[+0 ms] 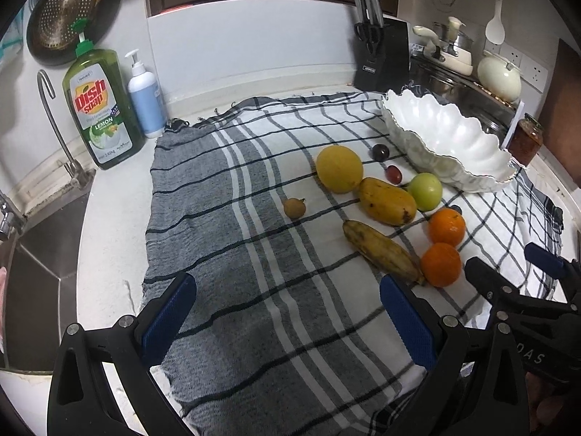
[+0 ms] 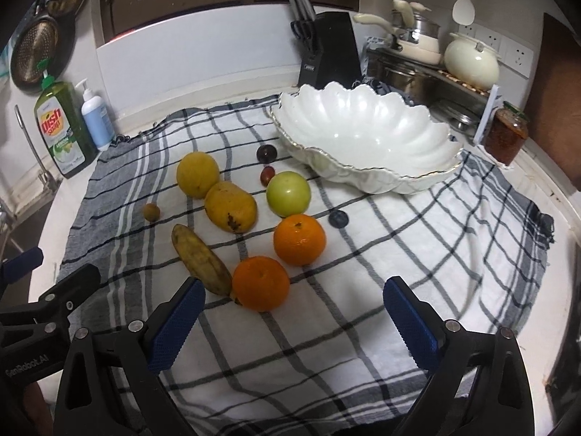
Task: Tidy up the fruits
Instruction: 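Move the right gripper to the small orange and close on it, then grasp the small brown round fruit with the left gripper while the right lifts the orange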
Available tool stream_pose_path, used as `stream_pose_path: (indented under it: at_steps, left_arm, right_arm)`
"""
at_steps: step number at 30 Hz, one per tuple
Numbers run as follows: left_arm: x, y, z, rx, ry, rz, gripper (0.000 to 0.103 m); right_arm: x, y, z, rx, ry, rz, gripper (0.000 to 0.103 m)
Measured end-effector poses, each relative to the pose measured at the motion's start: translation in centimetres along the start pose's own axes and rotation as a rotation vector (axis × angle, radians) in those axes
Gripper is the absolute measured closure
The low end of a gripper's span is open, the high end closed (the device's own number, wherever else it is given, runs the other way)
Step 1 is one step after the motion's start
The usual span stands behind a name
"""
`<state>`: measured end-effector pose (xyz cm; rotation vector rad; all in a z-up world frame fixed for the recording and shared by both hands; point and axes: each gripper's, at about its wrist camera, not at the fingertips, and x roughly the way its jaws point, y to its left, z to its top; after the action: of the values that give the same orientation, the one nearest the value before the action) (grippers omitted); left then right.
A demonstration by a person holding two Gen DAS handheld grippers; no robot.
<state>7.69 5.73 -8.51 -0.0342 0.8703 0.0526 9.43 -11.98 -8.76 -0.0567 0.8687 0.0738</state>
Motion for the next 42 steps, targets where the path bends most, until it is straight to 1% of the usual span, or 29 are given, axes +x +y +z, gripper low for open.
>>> stream_pose_path:
  at_steps: [4, 14, 17, 20, 23, 26, 29, 36, 42]
  left_arm:
    - [1.2, 0.2, 0.1, -0.003, 0.010, -0.002, 0.000]
    - [3.4, 0.9, -0.1, -0.020, 0.048, -0.008, 0.000]
    - [3.9, 1.0, -0.1, -0.022, 0.056, -0.010, 0.000]
    - [4.1, 1.0, -0.1, -0.019, 0.059, -0.013, 0.000]
    - [4.3, 0.9, -0.1, -0.015, 0.062, -0.020, 0.000]
    - [4.4, 0.7, -0.1, -0.012, 0.065, -0.022, 0.000]
    - [4.4, 0.5, -0.1, -0.006, 0.065, -0.024, 0.000]
    - [4.0, 0.1, -0.1, -0.006, 0.061, -0.024, 0.000]
    - [3.7, -0.9, -0.1, -0.007, 0.061, -0.041, 0.000]
  right_arm:
    - [1.6, 0.2, 0.0, -0.001, 0.025, 0.002, 0.010]
    - [4.8, 1.0, -0.2, -0.009, 0.082, 0.034, 0.027]
    - [5.2, 1.3, -0.2, -0.009, 0.094, 0.042, 0.033]
    - [5.7, 1.2, -0.3, 0.000, 0.107, 0.058, 0.041]
    - [5.7, 1.2, -0.3, 0.009, 0.103, 0.079, 0.045]
    - [5.9, 1.2, -0.3, 0.006, 0.100, 0.092, 0.047]
    - [6.0, 1.1, -0.2, 0.011, 0.103, 0.136, 0.055]
    - [5.6, 1.0, -0.5, 0.012, 0.095, 0.152, 0.057]
    - [4.2, -0.3, -0.3, 0.020, 0.046, 0.120, 0.058]
